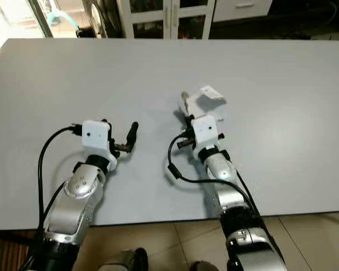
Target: Picking trash to rubbish bin
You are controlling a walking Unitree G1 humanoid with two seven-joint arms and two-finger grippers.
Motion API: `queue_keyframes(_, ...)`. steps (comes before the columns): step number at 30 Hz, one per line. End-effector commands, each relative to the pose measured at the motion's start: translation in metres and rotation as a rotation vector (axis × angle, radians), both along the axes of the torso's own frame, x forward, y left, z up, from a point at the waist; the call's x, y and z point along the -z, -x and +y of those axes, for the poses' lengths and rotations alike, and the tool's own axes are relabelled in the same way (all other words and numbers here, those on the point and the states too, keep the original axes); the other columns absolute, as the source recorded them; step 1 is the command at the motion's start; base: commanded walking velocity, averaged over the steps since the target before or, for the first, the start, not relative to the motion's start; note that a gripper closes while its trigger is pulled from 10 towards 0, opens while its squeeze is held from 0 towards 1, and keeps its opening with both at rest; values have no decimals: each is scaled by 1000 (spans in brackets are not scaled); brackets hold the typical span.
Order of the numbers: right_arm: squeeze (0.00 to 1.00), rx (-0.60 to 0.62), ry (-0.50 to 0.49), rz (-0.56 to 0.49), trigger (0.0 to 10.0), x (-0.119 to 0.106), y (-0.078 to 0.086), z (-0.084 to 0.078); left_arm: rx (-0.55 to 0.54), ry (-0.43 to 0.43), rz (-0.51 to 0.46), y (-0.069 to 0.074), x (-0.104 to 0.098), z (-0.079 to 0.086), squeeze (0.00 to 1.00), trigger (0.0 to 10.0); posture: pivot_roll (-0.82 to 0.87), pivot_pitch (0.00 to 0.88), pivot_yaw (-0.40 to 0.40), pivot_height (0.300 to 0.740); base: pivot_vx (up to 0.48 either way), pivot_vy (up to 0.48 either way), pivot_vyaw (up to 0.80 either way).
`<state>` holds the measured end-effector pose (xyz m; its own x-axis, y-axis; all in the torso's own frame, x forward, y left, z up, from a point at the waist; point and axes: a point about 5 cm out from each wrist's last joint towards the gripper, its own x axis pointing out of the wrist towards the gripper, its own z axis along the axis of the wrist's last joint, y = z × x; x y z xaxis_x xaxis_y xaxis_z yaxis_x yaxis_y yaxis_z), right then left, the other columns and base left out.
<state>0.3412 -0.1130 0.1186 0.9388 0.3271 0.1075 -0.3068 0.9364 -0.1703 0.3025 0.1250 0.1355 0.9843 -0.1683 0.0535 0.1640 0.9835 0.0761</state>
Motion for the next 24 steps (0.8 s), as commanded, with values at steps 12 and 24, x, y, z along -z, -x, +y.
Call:
queue_keyframes(12, 0, 106, -14, -55, 0, -21, 29, -23, 20, 5, 14, -4, 2, -5, 0, 10000, 17, 123, 4, 740, 0, 0, 0)
queue_keyframes(24, 0, 248, 20, 30, 10000, -12, 56, -39, 37, 2, 24, -4, 4, -8, 0, 10000, 0, 119, 6, 740, 0, 0, 0)
